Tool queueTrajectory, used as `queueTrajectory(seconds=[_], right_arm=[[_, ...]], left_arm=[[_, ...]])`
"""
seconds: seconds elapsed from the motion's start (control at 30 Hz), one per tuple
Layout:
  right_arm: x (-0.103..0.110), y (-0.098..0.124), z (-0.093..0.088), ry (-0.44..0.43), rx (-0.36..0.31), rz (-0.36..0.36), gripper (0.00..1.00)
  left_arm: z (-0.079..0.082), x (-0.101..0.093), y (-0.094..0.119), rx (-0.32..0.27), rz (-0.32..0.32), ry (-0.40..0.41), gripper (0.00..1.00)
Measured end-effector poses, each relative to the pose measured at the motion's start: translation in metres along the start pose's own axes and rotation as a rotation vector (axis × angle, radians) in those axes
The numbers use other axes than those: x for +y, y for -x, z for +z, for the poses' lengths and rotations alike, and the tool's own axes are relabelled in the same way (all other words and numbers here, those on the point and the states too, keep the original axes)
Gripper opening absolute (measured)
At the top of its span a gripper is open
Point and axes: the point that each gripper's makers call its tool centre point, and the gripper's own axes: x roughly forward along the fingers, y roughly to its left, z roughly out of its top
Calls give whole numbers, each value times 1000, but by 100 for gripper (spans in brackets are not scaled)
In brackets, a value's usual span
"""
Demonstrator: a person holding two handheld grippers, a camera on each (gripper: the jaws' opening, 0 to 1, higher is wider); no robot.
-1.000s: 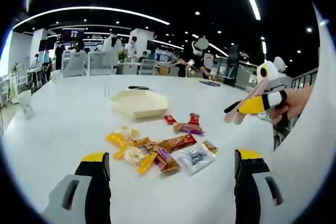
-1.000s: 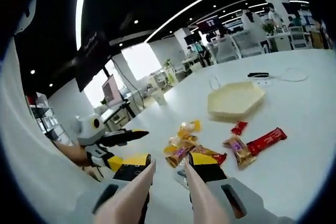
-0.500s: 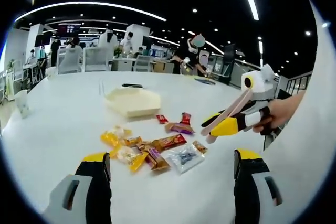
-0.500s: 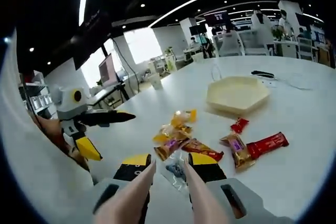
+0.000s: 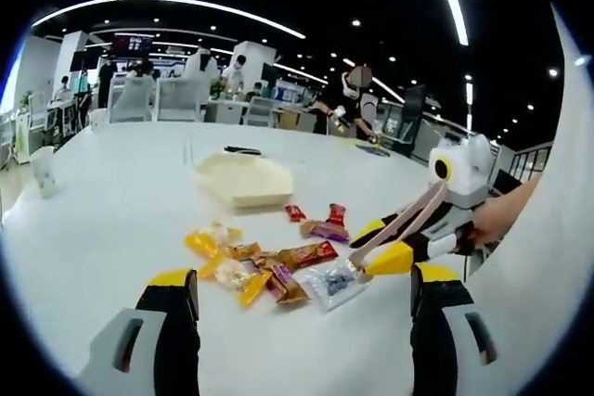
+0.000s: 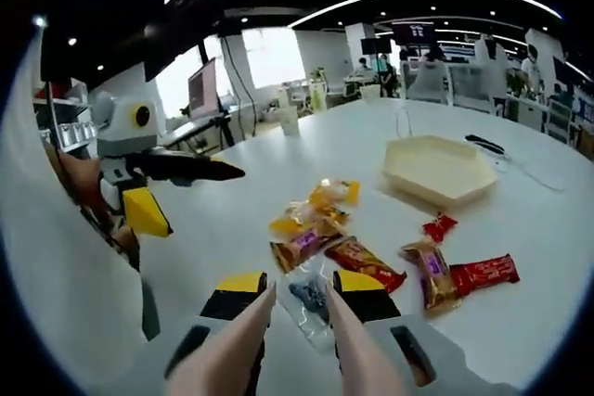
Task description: Place the target food into the container with the food tongs after gripping and lifting it, then release it inside without dropping or visibly crushing the food.
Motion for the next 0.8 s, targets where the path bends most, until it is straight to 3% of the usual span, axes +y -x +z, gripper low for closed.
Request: queueTrajectory(seconds=[0.27, 0.5, 0.63, 0.8], right_arm=[[-1, -12, -6, 35, 23, 22, 28], [-5, -20, -16, 1, 52, 39, 29], [-3, -20, -15, -26, 38, 49, 29], [-2, -21, -15, -21, 26, 52, 29]], left_arm=[[-3, 5, 4, 0, 23, 24, 95], [-8, 9, 5, 12, 37, 48, 92], [-7, 11, 5, 2, 43, 117, 93], [-9, 12, 2, 1, 41, 124, 92]])
